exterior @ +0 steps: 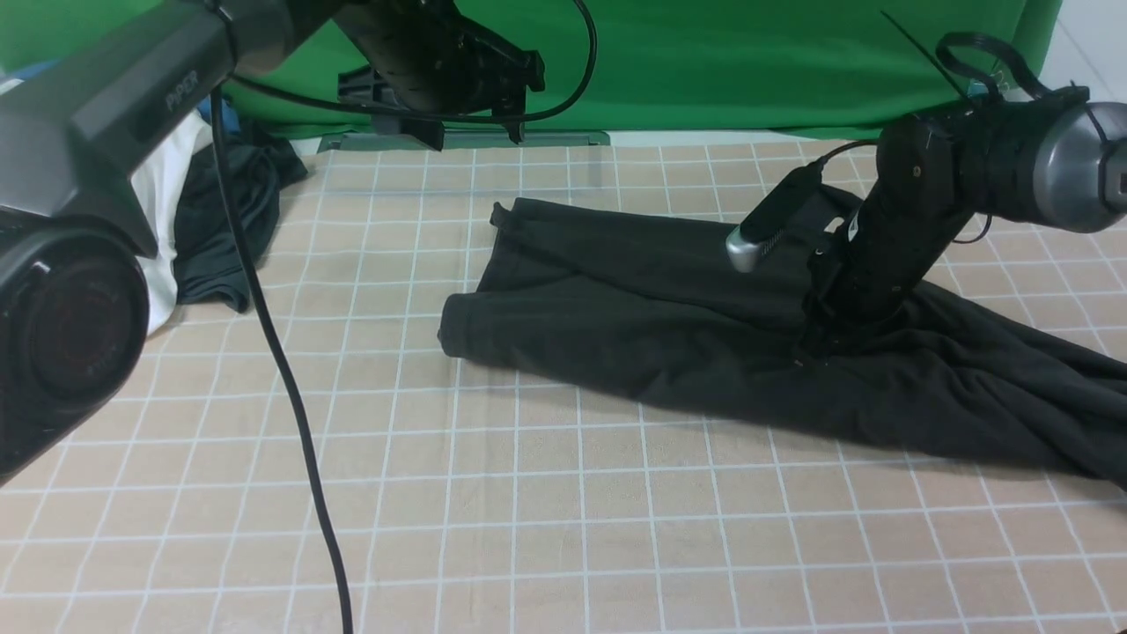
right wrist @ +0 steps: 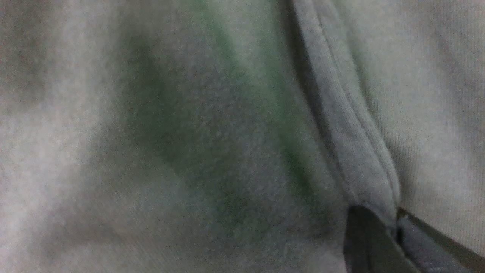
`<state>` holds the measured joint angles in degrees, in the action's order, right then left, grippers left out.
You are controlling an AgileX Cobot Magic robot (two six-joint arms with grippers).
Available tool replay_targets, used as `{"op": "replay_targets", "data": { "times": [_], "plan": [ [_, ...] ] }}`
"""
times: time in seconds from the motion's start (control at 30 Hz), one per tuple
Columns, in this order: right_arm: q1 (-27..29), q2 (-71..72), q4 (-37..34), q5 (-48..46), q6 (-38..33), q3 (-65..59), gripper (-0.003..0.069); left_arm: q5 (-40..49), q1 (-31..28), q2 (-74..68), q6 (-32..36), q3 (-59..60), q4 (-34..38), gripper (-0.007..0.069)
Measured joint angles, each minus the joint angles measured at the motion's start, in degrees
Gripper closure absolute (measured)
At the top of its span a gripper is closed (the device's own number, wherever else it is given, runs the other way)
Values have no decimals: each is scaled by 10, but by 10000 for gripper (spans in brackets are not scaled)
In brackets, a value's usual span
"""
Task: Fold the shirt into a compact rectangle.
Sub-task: 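Fold the black garment in half by bringing its near edge over to the far edge, then pull the folded dark garment lengthwise by its ends to straighten it flat on the table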
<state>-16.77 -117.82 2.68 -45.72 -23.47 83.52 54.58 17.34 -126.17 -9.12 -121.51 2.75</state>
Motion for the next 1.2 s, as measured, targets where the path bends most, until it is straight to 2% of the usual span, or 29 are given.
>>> {"op": "replay_targets", "data": {
  "times": [0.27, 0.43, 0.6, 0.93, 1.07, 1.2],
  "plan": [
    [0, -6, 12, -35, 1, 54, 622, -3, 0, 0, 0, 0, -4, 50],
    [0, -7, 46, -27, 1, 68, 622, -6, 0, 0, 0, 0, -17, 50],
    [8, -8, 74, -1, 19, 69, 619, -5, 0, 0, 0, 0, -24, 50],
    [65, -32, 80, 76, 67, 69, 587, -5, -1, 0, 0, 0, -28, 50],
    [78, -41, 81, 105, 84, 69, 524, -5, -1, -3, 0, 0, -28, 50],
    [80, -42, 83, 120, 90, 72, 364, -6, -1, -17, 0, 0, -28, 50]
  ]
}}
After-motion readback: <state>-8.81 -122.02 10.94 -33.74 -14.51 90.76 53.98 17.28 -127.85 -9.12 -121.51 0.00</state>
